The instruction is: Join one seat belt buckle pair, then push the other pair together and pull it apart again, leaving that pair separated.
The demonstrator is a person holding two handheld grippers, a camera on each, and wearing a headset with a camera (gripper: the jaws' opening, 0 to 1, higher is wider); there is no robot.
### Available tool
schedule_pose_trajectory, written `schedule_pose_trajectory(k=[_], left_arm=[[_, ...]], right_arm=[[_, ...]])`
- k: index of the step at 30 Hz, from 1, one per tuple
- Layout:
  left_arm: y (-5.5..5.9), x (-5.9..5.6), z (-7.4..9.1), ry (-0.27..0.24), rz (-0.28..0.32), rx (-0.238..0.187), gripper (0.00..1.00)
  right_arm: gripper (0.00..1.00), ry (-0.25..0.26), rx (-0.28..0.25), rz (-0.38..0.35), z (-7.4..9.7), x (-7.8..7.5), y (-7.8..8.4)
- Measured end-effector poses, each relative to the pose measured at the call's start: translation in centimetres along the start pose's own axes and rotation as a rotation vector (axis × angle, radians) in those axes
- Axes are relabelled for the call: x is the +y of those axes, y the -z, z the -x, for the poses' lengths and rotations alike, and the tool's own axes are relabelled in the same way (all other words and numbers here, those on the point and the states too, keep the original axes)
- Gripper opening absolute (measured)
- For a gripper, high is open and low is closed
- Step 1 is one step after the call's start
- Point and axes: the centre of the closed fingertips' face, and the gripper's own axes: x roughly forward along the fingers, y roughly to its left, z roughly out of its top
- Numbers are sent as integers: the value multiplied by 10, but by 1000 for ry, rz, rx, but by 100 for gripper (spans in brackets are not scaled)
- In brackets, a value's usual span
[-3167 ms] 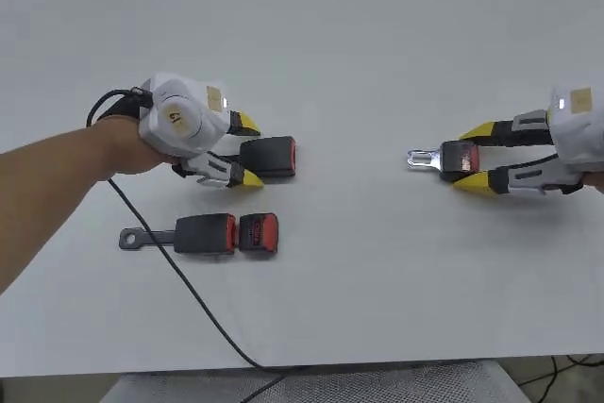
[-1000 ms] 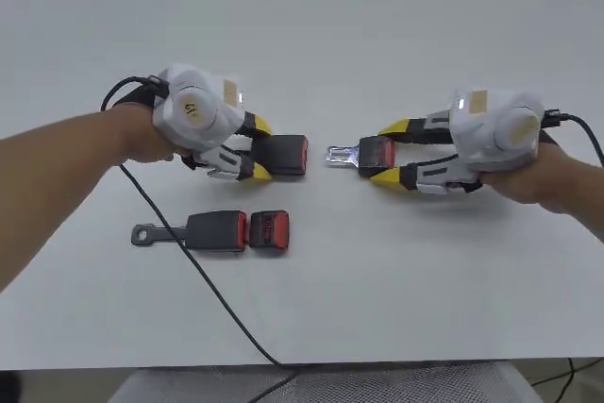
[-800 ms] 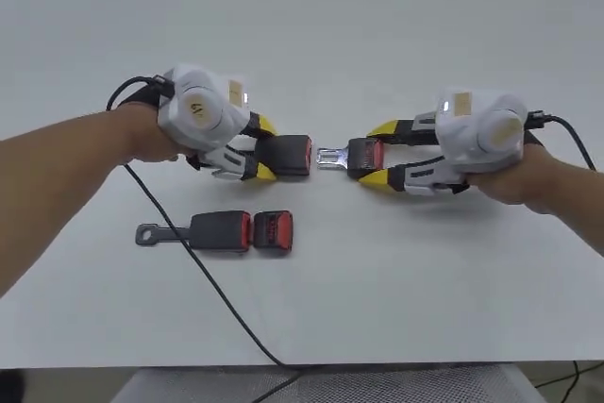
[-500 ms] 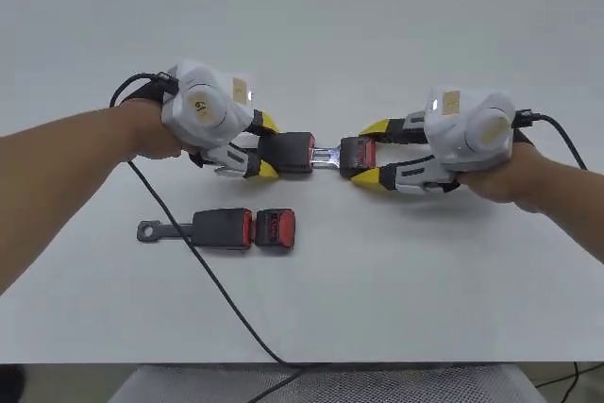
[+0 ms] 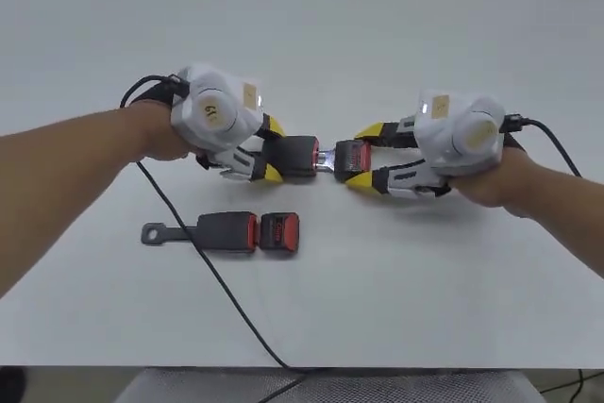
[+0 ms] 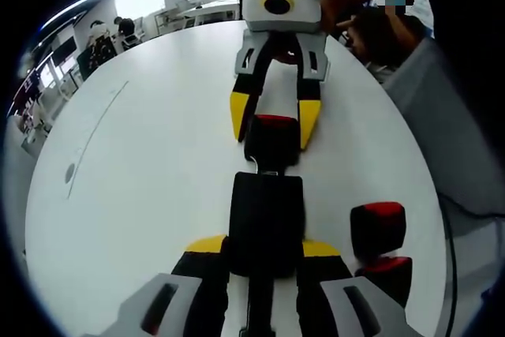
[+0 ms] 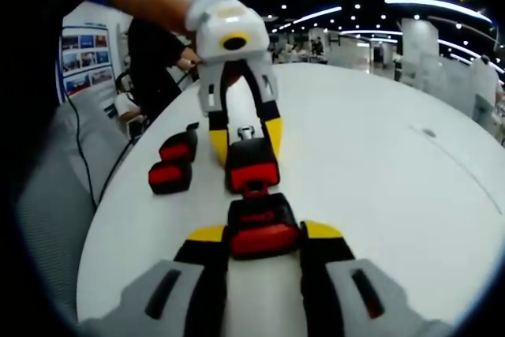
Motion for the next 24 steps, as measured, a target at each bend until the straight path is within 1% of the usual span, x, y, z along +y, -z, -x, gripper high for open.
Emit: schedule_pose_trajectory(k=[5, 11, 20, 24], left_arm=[[0, 0, 0, 0, 3, -9, 34], [0, 0, 0, 1, 2, -8, 33], [0, 0, -1, 1, 4, -10, 33], [0, 0, -1, 2, 4, -15, 33]], right_arm=[[35, -4, 13, 3, -2, 1, -1], [35, 1, 23, 2, -3, 2, -2], [35, 7, 22, -7, -13, 2, -7], [35, -5, 17, -18, -13, 2, -8]])
